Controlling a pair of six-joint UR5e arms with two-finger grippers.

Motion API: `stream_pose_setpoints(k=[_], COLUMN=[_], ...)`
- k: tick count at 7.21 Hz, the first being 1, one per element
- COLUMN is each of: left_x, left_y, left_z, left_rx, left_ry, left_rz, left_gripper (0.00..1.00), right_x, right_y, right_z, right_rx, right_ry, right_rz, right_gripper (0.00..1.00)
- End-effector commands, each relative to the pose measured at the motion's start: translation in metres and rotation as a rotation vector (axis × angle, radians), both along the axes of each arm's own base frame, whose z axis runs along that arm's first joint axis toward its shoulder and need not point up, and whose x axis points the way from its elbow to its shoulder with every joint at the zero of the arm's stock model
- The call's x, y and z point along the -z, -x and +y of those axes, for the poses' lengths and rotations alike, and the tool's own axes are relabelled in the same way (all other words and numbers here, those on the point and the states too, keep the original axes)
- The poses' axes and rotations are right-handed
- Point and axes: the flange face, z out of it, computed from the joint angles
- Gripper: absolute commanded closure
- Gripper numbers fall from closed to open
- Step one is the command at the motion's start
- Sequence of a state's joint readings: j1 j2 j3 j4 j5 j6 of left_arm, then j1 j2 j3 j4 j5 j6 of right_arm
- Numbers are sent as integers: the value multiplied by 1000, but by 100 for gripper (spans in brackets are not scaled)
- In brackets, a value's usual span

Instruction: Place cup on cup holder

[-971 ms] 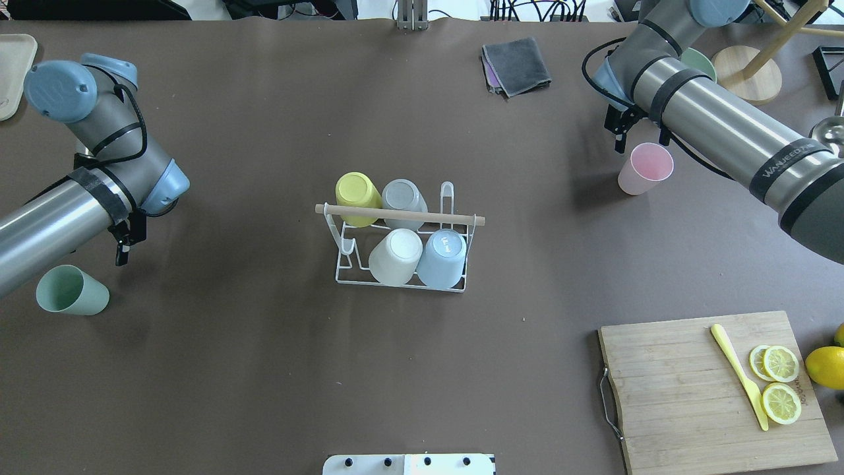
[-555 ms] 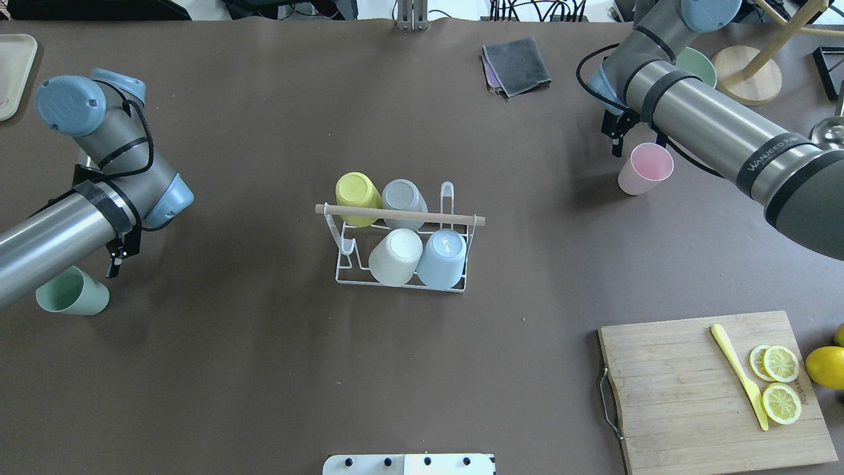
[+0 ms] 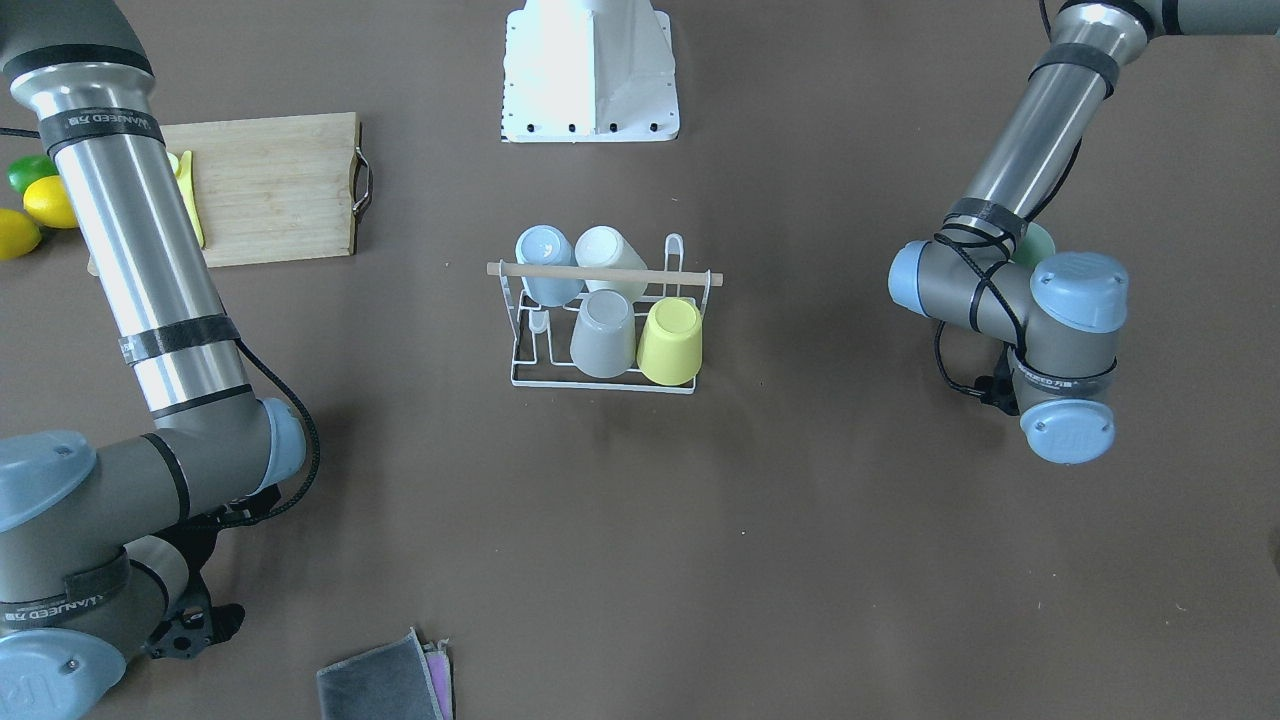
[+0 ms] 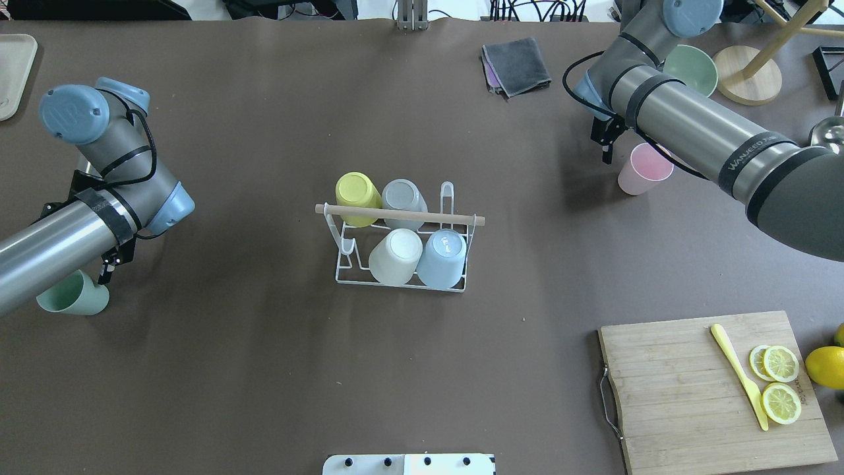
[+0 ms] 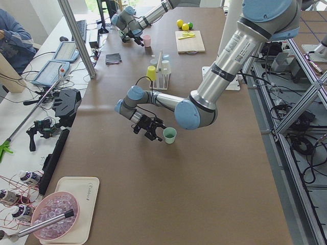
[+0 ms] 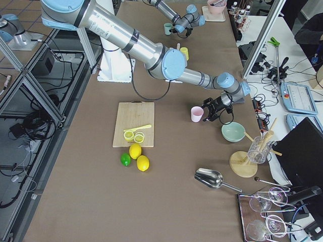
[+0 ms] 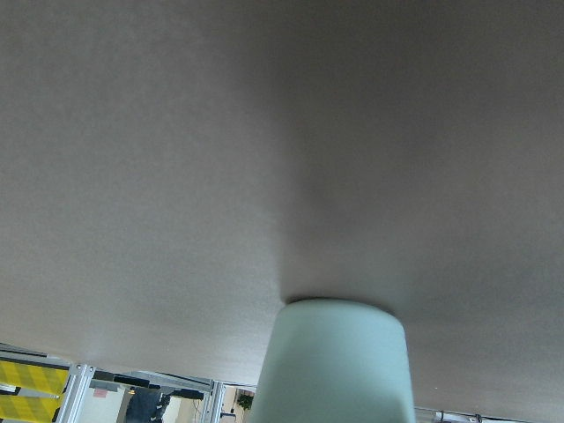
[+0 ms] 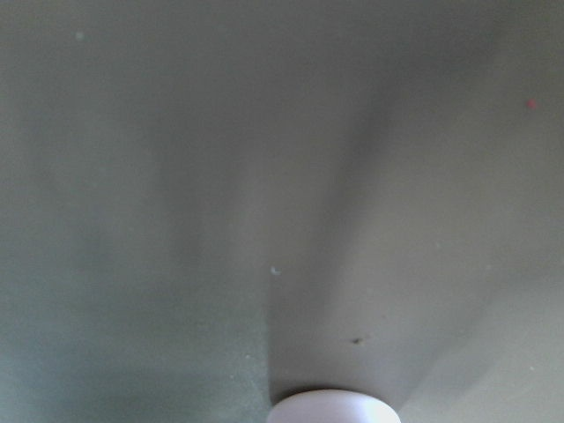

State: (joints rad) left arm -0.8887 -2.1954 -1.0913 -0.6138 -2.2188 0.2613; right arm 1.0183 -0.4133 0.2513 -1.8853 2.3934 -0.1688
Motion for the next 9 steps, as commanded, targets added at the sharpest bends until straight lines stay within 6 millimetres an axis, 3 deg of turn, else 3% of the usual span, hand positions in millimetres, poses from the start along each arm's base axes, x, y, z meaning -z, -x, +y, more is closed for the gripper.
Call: stream_pose_setpoints(k=[1,9], left_x=[0,1], left_y=[-4,-6], left_z=[3,3], left_rx=[-17,-32], left_ry=[-6,-18], left_rz=[-2,-3], left_gripper=[3,3], right_x=[1,-7], right_y=[16,11], right_z=[8,9], right_rx=[29,72], right_ry=[3,-13], right_rz=[6,26], right_gripper=[0,0])
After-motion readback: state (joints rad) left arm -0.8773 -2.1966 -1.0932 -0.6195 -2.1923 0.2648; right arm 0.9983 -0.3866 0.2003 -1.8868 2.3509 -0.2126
